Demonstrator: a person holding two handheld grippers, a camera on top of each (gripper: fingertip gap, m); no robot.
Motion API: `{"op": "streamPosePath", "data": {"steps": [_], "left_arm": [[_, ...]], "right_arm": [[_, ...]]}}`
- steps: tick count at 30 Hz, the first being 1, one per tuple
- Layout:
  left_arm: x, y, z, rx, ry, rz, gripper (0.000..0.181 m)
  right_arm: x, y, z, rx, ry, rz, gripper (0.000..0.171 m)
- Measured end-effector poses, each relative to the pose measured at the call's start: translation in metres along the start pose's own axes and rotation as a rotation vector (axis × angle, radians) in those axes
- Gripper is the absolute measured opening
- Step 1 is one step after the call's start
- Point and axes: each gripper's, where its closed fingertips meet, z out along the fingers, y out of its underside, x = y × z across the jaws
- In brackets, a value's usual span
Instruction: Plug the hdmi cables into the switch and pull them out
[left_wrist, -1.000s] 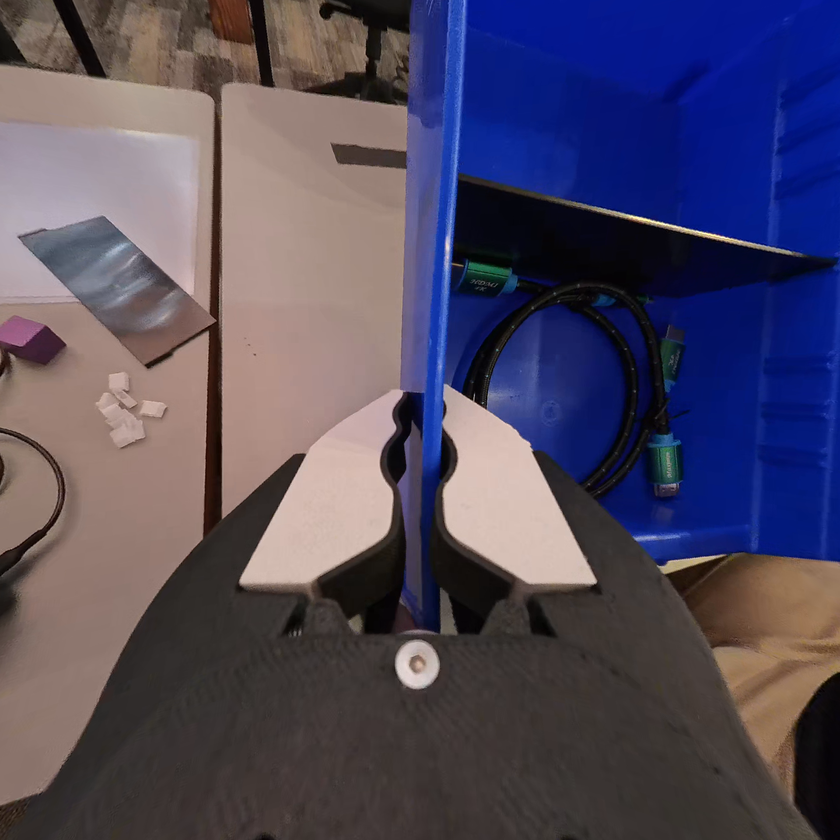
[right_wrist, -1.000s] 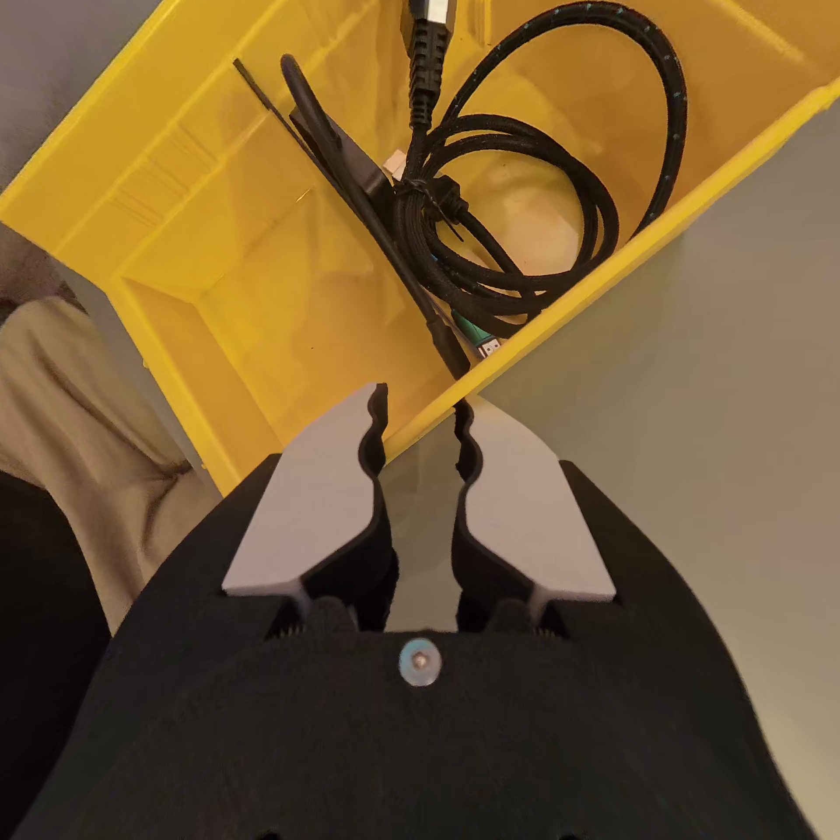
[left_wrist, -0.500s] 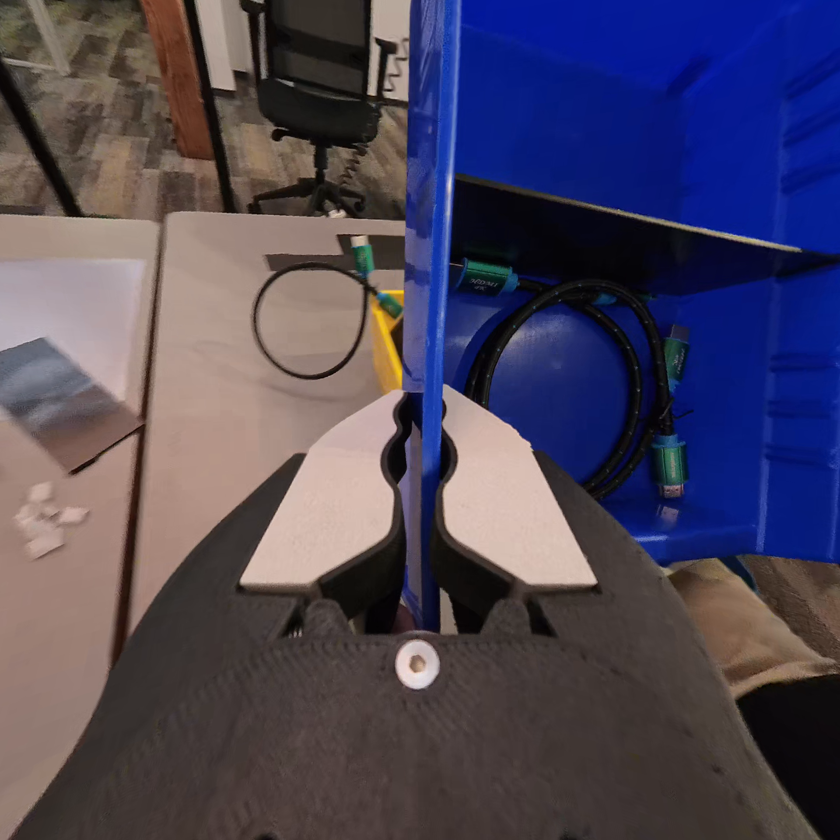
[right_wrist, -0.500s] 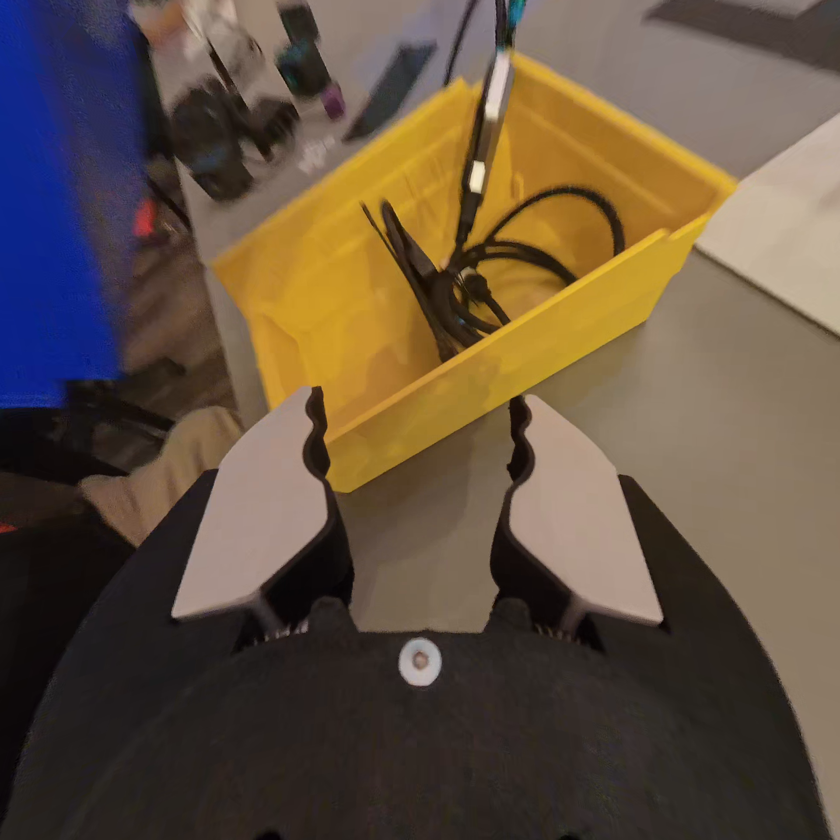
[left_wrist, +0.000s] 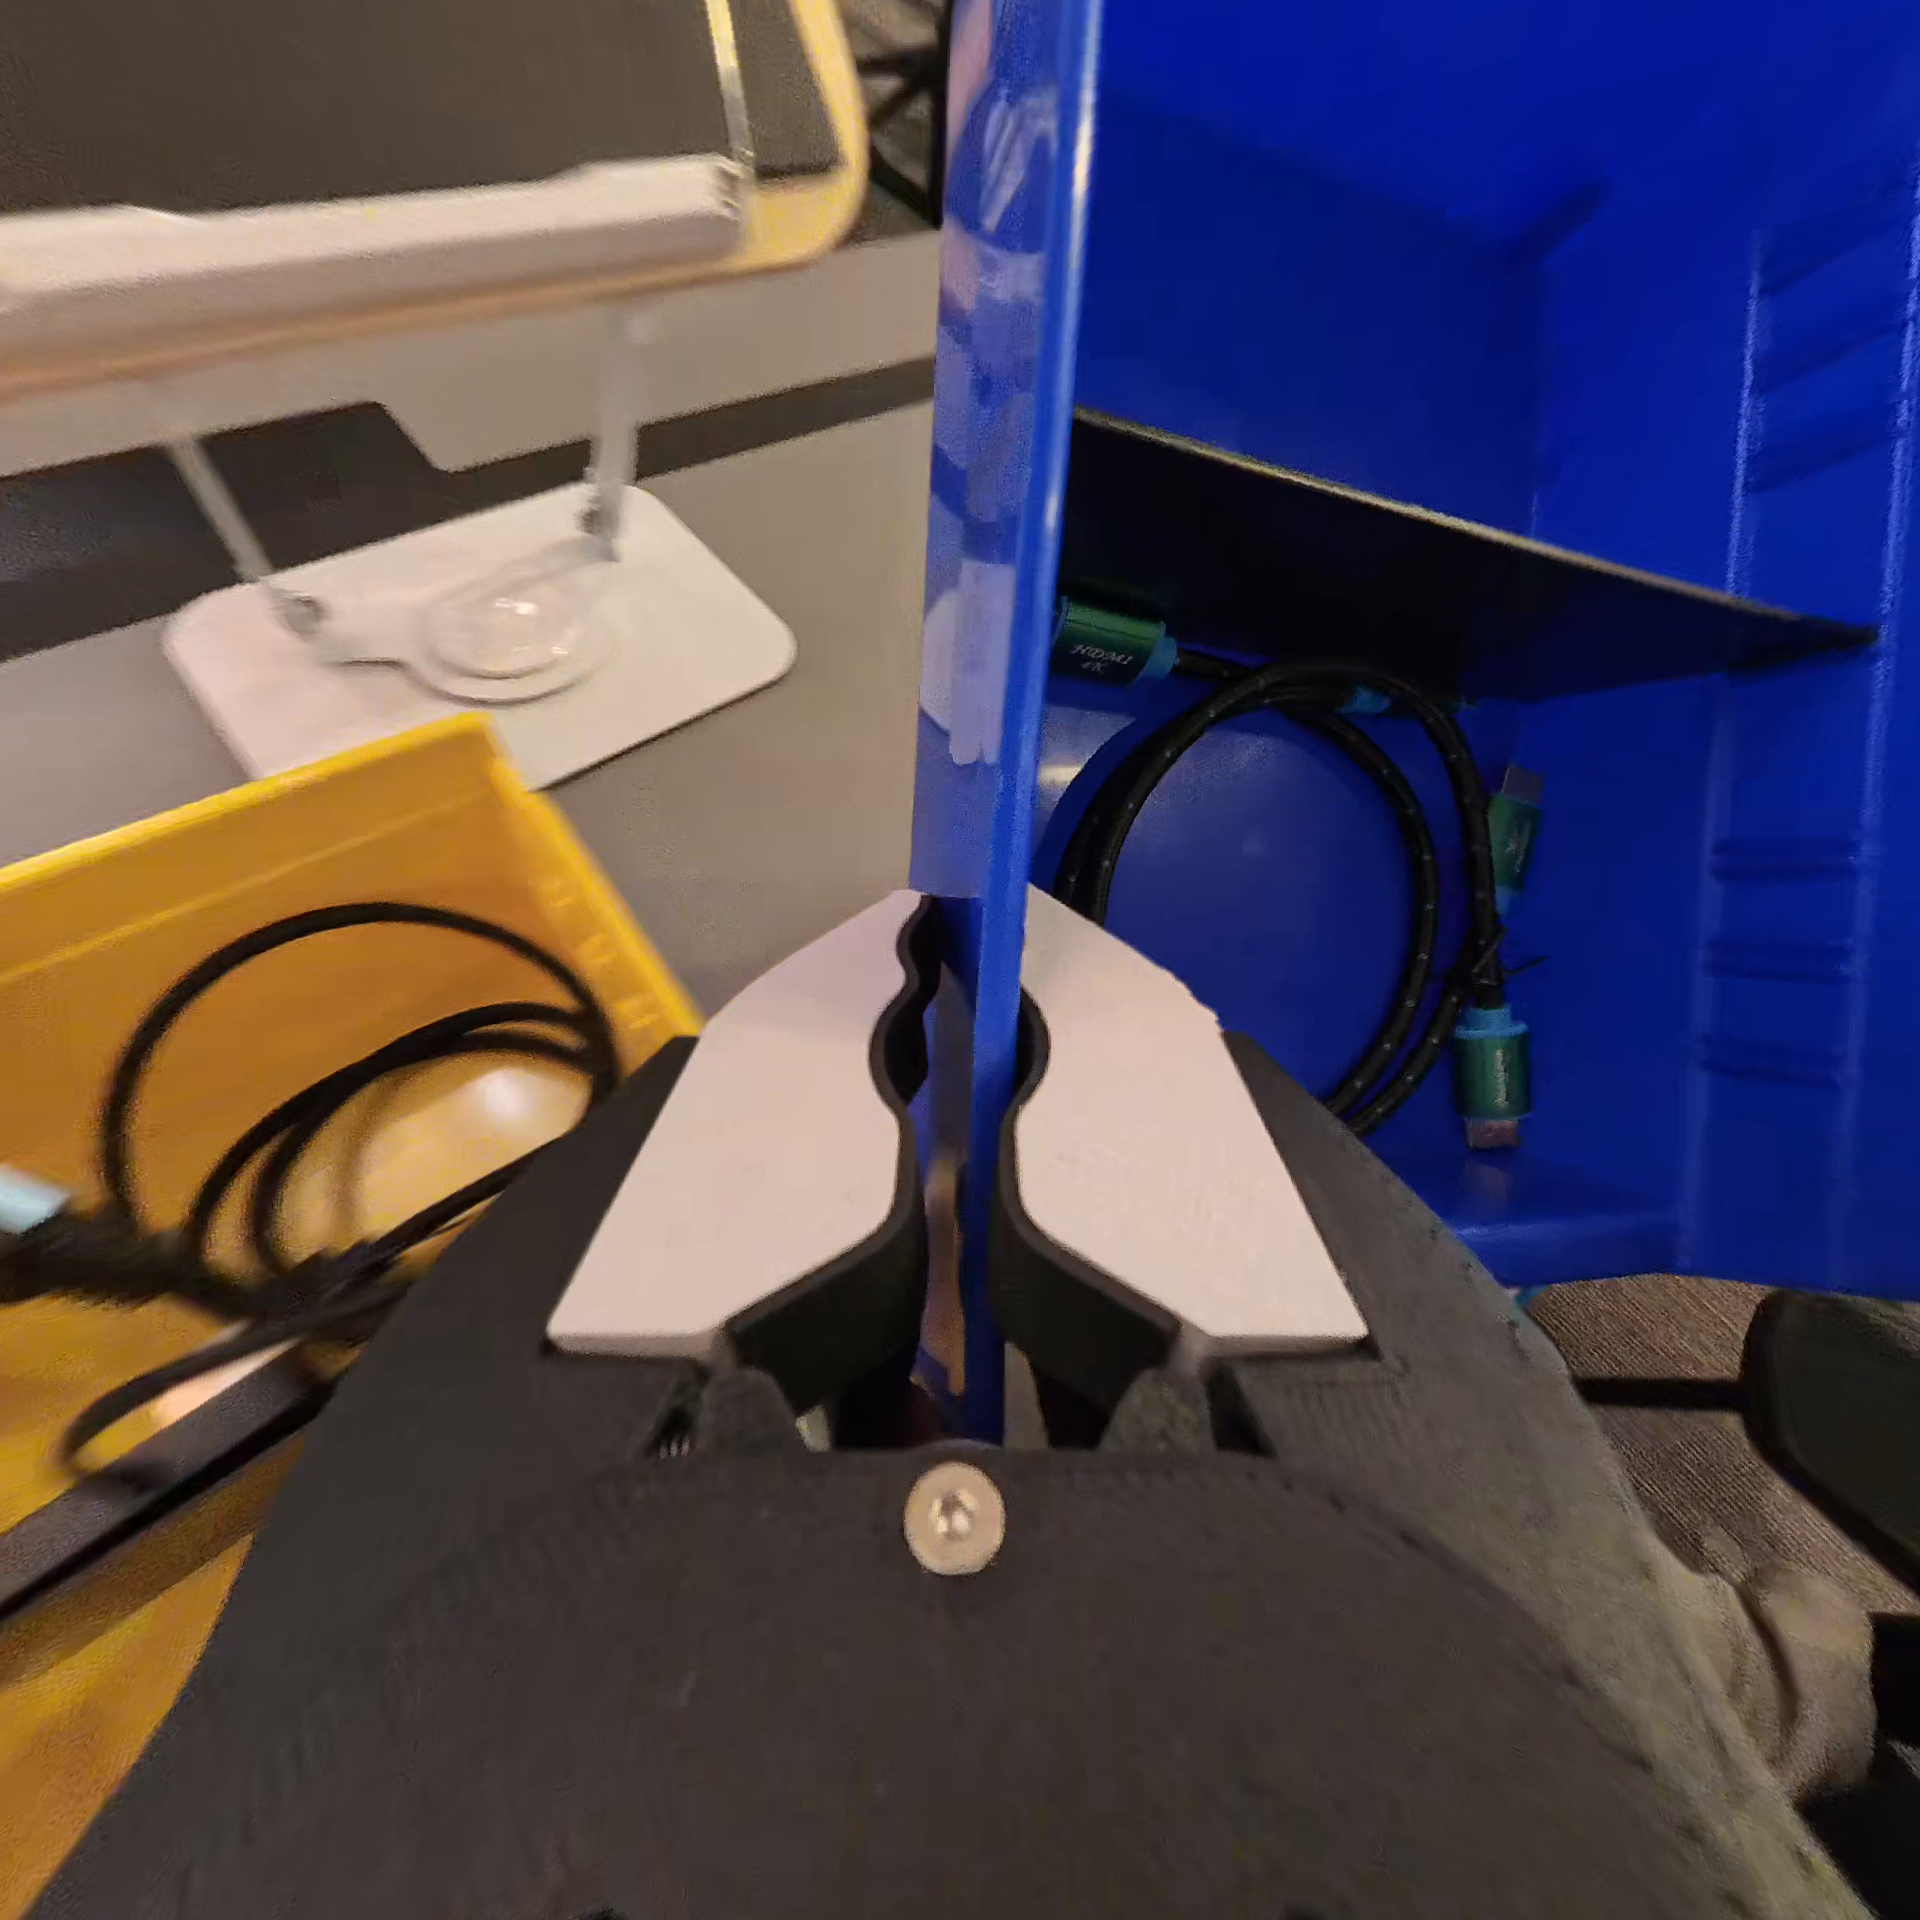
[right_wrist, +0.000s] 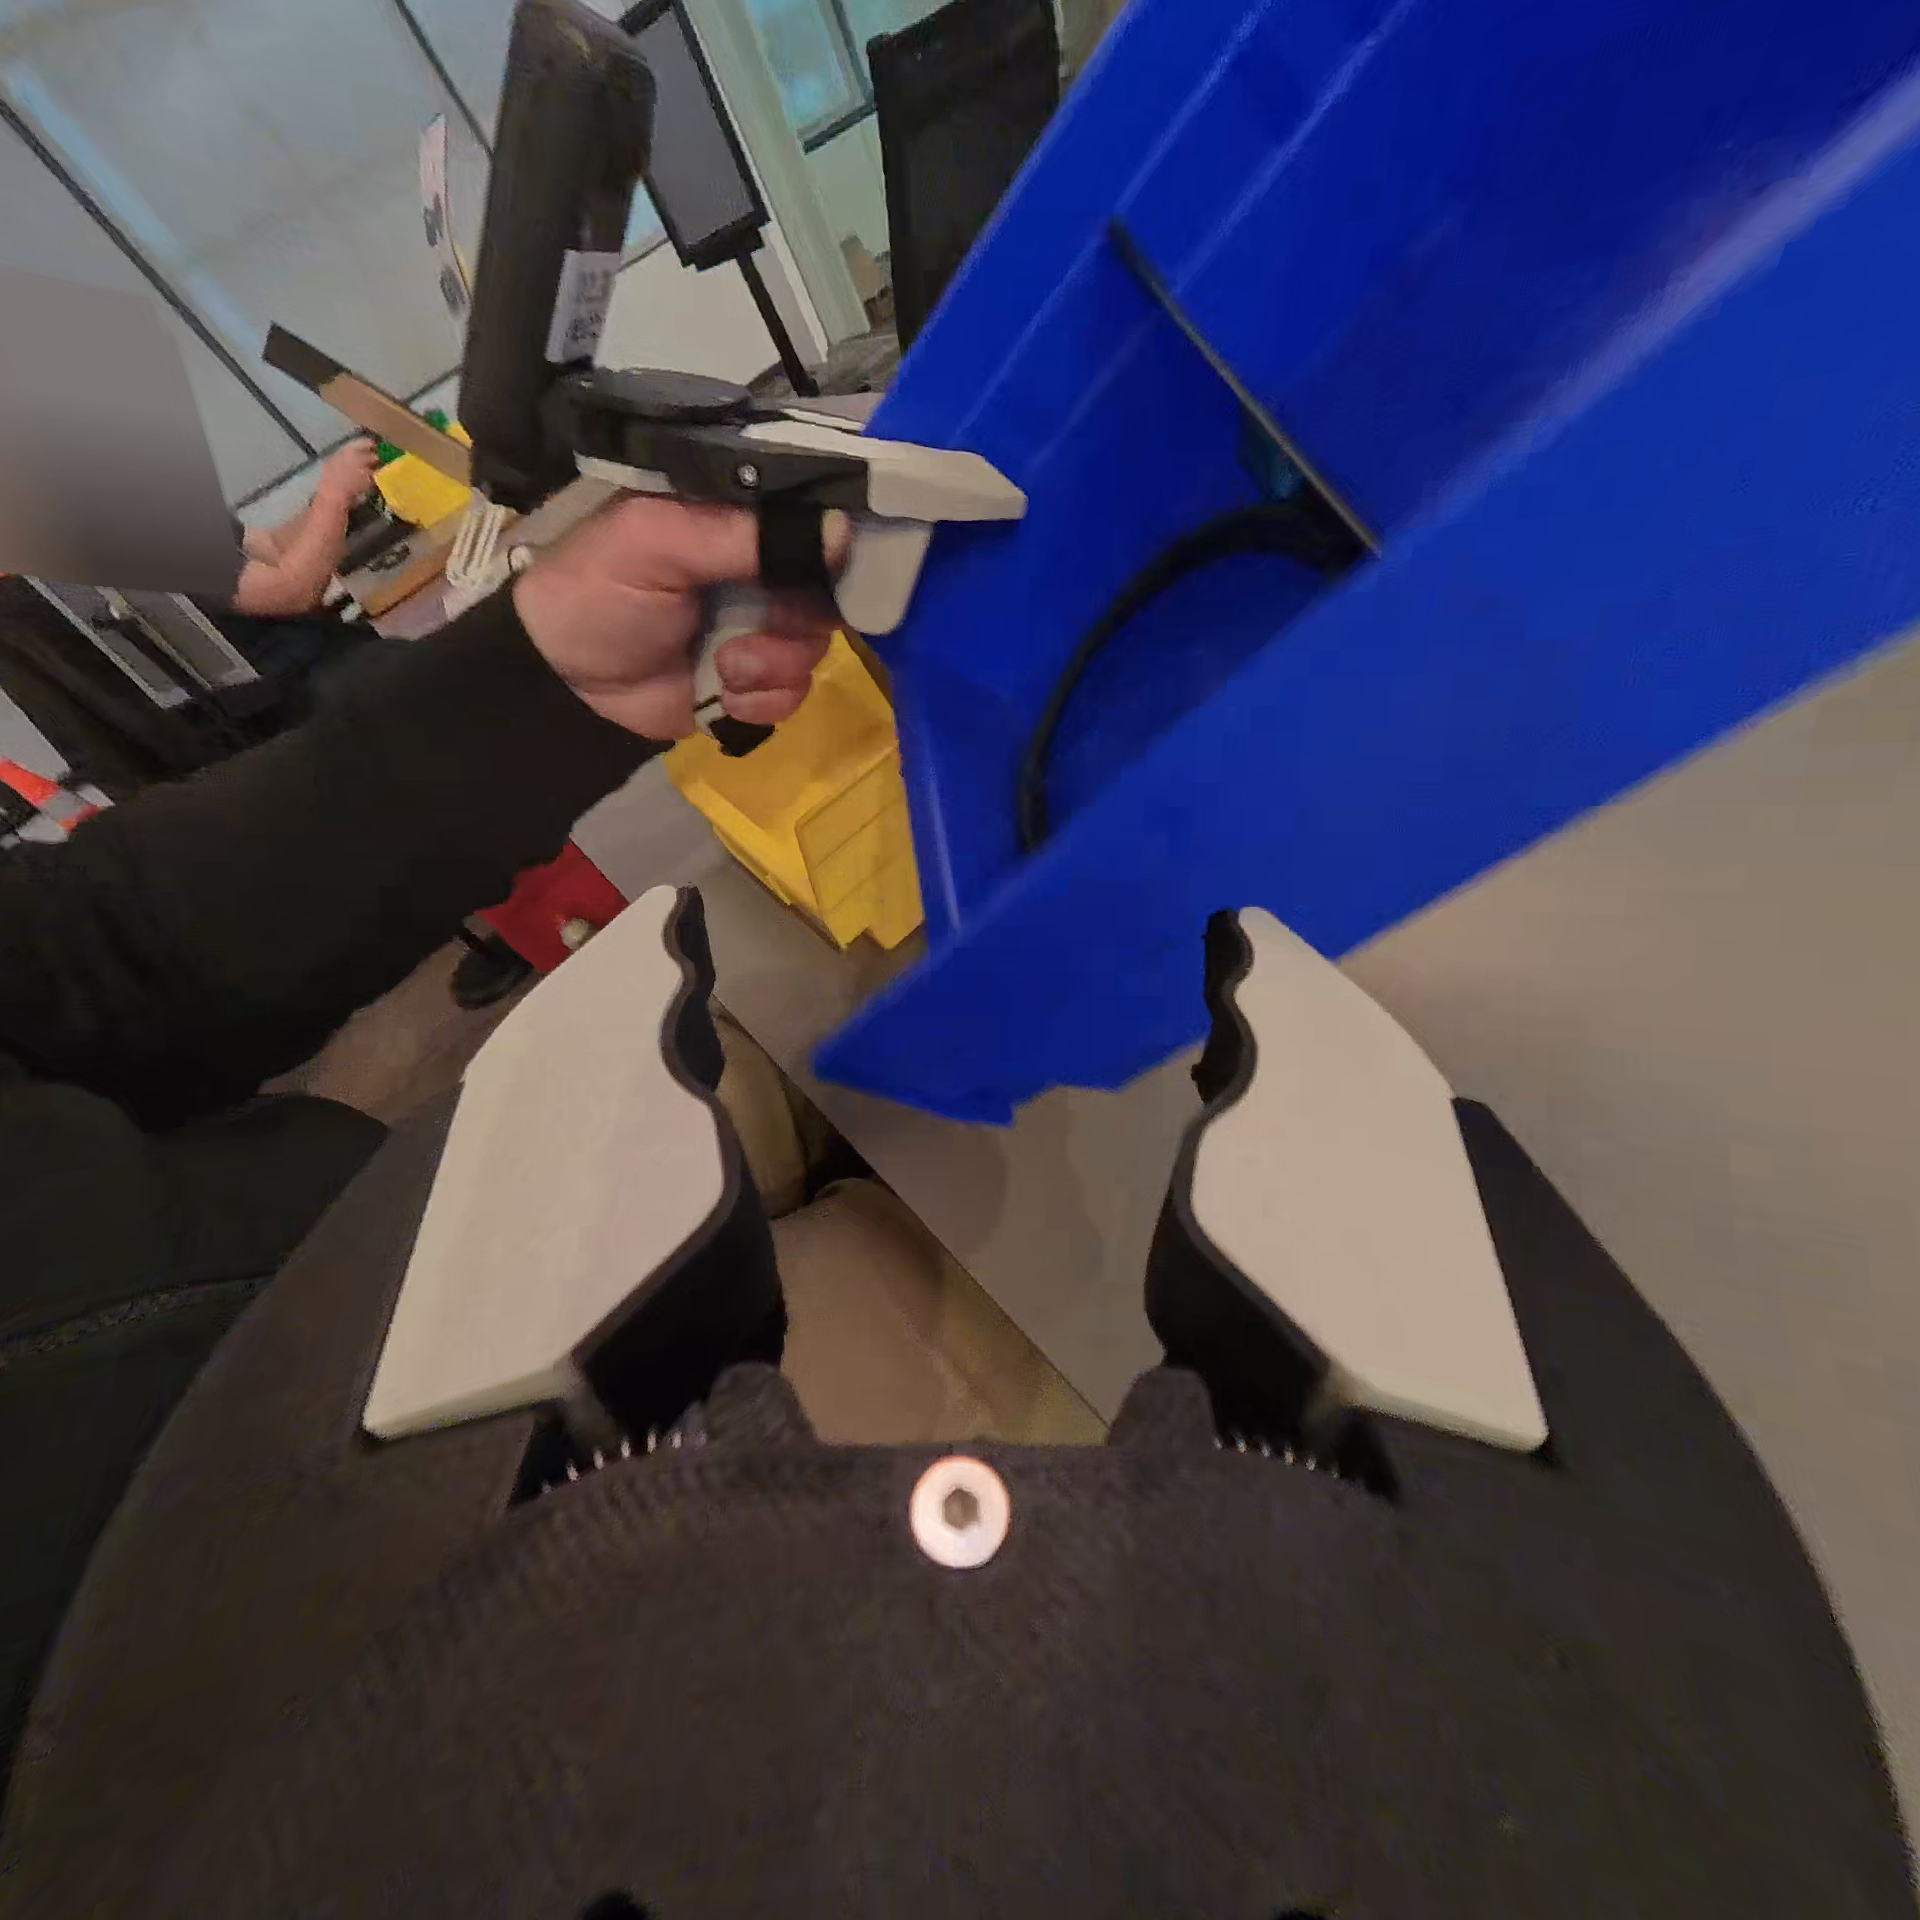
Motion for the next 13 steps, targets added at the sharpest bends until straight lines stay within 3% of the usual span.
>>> {"op": "streamPosePath", "data": {"steps": [1,3,5,8,13], "left_arm": [[0.013,0.001,0.013,-0.019,0.015,0.014,0.008],[0.032,0.005,0.036,-0.046,0.008,0.050,0.008],[0.046,0.010,0.055,-0.077,0.024,0.028,0.008],[0.062,0.020,0.078,-0.120,0.030,0.034,0.007],[0.083,0.044,0.108,-0.223,0.066,0.029,0.008]], "right_arm": [[0.005,0.002,-0.003,0.006,0.010,0.028,0.090],[0.035,0.009,-0.013,-0.002,0.134,0.060,0.090],[0.059,0.010,-0.028,0.026,0.206,0.088,0.074],[0.094,0.014,-0.044,-0.040,0.317,0.073,0.064],[0.143,0.020,-0.063,-0.128,0.379,0.150,0.047]]}}
